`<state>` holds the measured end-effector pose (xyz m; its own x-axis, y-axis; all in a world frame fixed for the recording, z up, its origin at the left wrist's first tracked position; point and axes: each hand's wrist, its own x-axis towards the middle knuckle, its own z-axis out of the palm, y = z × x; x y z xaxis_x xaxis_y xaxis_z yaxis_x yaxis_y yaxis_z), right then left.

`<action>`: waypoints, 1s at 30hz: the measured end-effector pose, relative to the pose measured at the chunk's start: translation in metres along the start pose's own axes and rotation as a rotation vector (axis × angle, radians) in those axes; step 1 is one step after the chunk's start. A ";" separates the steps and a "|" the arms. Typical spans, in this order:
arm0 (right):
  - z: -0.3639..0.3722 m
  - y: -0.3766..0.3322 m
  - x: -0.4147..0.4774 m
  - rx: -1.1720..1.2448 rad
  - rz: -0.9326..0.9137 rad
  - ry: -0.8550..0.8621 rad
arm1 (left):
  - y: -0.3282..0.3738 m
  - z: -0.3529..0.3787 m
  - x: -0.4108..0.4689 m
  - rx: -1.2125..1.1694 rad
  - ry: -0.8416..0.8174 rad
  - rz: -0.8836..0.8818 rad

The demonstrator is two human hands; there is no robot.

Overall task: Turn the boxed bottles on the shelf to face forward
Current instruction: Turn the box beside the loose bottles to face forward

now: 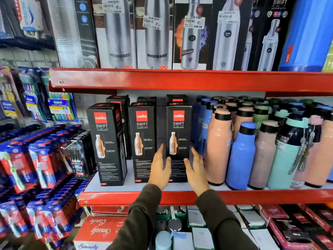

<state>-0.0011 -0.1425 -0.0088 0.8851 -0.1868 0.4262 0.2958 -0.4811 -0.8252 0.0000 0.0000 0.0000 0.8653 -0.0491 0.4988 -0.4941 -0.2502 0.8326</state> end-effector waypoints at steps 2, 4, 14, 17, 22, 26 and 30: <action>0.002 0.004 0.003 0.030 0.044 -0.023 | -0.003 0.004 0.003 -0.023 0.016 -0.104; 0.006 0.010 0.004 0.055 0.059 -0.025 | -0.006 0.009 0.004 -0.013 0.014 -0.186; 0.010 0.018 0.008 0.152 -0.010 0.074 | -0.014 0.014 0.010 -0.026 0.121 -0.209; 0.008 0.019 0.004 0.167 -0.028 0.081 | -0.016 0.013 0.009 -0.046 0.122 -0.202; 0.001 0.016 -0.001 0.191 -0.024 0.091 | -0.011 0.014 0.005 -0.089 0.126 -0.168; -0.007 0.013 -0.003 0.177 -0.046 0.075 | -0.005 0.016 0.000 -0.197 0.147 -0.131; -0.013 0.005 -0.001 0.148 -0.095 0.067 | 0.001 0.019 -0.003 -0.309 0.208 -0.112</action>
<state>-0.0050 -0.1562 -0.0085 0.8261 -0.2053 0.5248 0.4314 -0.3688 -0.8233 -0.0014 -0.0183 -0.0056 0.8954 0.1673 0.4126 -0.4272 0.0621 0.9020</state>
